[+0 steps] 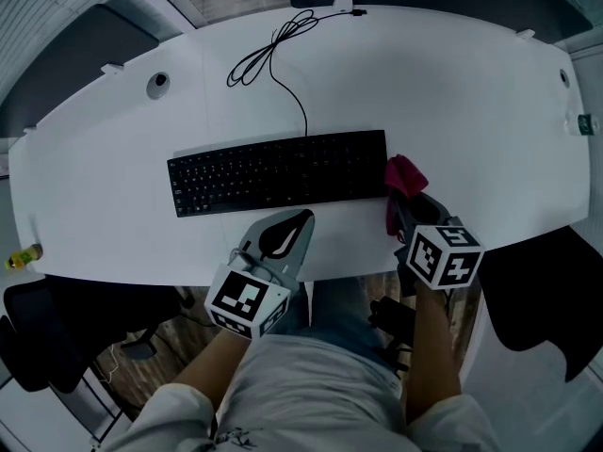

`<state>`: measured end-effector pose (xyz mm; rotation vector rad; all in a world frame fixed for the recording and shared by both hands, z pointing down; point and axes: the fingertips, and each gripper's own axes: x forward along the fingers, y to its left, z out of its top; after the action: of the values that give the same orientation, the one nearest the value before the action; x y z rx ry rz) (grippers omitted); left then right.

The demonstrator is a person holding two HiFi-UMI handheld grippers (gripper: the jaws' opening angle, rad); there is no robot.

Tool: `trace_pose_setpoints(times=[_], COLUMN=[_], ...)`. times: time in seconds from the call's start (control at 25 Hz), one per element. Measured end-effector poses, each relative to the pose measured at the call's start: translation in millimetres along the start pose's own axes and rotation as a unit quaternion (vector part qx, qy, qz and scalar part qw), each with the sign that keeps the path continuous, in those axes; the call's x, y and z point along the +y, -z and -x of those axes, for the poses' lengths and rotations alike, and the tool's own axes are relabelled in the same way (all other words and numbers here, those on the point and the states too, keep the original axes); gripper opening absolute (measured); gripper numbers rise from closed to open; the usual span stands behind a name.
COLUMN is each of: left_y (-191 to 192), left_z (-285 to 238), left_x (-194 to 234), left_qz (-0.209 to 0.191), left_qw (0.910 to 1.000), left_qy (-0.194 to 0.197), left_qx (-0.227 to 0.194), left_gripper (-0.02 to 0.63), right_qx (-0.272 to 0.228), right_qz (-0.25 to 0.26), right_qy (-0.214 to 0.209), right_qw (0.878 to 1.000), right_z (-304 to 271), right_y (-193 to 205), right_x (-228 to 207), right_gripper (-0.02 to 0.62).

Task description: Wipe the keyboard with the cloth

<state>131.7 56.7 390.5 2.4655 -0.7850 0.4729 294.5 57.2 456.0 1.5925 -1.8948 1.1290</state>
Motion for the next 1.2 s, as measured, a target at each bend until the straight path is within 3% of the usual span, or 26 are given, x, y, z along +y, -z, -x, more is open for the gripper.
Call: trace_pose_setpoints(times=[0.4,0.76,1.2], left_y=[13,19,18], left_z=[4,7,40], left_x=[-4,2,36], left_qz=[0.018,0.023,0.023], left_qw=[0.9995,0.9995,0.9991], left_qy=[-0.027,-0.021,-0.031], left_qx=[-0.003,-0.004,-0.014], left_gripper=[0.011,0.011,0.011], right_qx=[0.014,0.017,0.030], right_qz=[0.012,0.018,0.025], right_qy=[-0.025,-0.021,-0.031], right_qw=[1.000,0.999,0.999], right_z=[-10,-15,-33], right_y=[7,9,13], right_x=[6,20,65], right_gripper=[0.071,0.071,0.071])
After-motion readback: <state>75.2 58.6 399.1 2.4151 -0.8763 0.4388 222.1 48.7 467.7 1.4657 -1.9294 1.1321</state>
